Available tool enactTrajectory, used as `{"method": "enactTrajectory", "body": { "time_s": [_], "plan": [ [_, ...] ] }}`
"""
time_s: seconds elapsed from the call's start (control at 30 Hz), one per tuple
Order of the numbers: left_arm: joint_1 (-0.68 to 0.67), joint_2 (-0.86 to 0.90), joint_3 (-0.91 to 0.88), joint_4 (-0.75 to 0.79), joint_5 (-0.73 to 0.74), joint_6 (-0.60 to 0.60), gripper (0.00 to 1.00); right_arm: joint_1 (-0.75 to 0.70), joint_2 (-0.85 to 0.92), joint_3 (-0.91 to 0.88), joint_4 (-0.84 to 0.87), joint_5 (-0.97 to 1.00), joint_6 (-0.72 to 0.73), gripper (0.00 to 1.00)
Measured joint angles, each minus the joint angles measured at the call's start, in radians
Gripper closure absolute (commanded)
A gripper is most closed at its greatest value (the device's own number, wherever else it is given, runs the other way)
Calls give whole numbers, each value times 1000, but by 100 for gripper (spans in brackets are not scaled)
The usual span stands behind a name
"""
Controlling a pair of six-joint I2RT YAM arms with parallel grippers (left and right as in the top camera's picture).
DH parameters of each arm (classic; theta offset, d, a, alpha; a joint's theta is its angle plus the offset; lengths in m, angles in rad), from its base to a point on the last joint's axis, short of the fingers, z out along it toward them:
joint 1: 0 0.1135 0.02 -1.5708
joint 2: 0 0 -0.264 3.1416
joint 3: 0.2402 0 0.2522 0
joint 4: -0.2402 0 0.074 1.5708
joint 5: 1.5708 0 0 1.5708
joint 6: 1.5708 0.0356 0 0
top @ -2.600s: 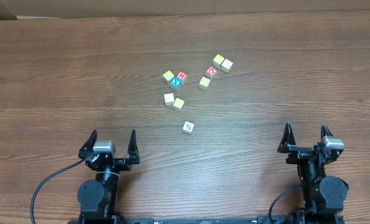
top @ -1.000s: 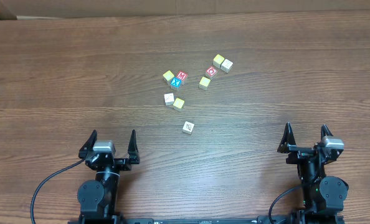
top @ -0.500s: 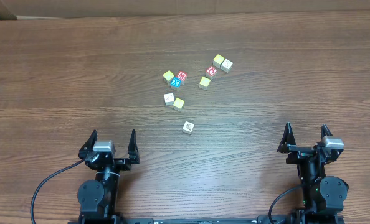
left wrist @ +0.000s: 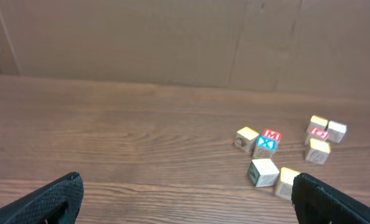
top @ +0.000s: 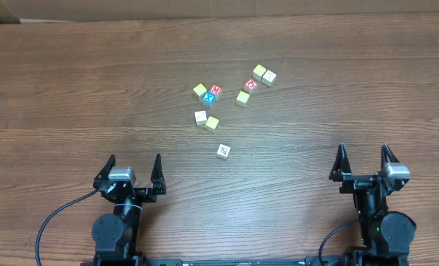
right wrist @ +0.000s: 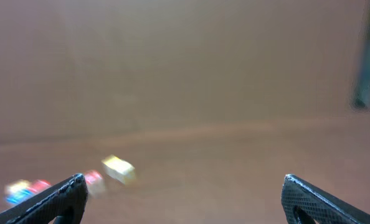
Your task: Flip 3 blocks
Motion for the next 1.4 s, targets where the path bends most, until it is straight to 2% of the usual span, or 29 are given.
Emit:
{"method": "enactTrajectory", "body": {
  "time_s": [0.1, 0.23, 0.4, 0.6, 0.8, 1.0, 1.07, 1.2, 1.3, 1.4],
  "plan": [
    [0, 0, 0, 3, 29, -63, 0, 0, 0, 0, 122, -152, 0, 0],
    [0, 0, 0, 16, 126, -94, 0, 0, -3, 0, 126, -321, 0, 0],
    [0, 0, 4, 12, 215, -111, 0, 0, 8, 42, -105, -478, -1, 0],
    [0, 71, 103, -159, 246, -69, 0, 0, 124, 241, -307, -550, 2, 0],
    [0, 351, 277, -229, 222, -32, 0, 0, 378, 511, -484, -637, 0, 0],
    [0, 776, 620, -316, 249, -59, 0, 1, 687, 817, -784, -744, 2, 0],
    [0, 903, 759, -397, 278, -64, 0, 1, 777, 908, -906, -763, 3, 0],
    [-6, 1131, 1030, -654, 319, -75, 0, 1, 916, 1039, -1163, -774, 2, 0],
    [-22, 1257, 1163, -783, 332, -81, 0, 1, 991, 1082, -1298, -760, 2, 0],
    [-34, 1333, 1221, -832, 341, -82, 0, 1, 1041, 1088, -1394, -721, -1, 0]
  ]
}}
